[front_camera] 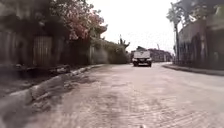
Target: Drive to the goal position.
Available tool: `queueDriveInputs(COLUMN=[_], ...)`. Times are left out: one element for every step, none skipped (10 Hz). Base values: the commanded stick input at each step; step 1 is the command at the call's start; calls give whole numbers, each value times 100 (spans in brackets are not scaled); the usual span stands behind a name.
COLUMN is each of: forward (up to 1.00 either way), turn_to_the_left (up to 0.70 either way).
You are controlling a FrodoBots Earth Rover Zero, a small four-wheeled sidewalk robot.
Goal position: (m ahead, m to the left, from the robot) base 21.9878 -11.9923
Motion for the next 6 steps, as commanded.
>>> queueDriveInputs(forward=[100, 100, 100, 100, 100, 100], turn_to_the_left=[-37, -37, -37, -37, -37, -37])
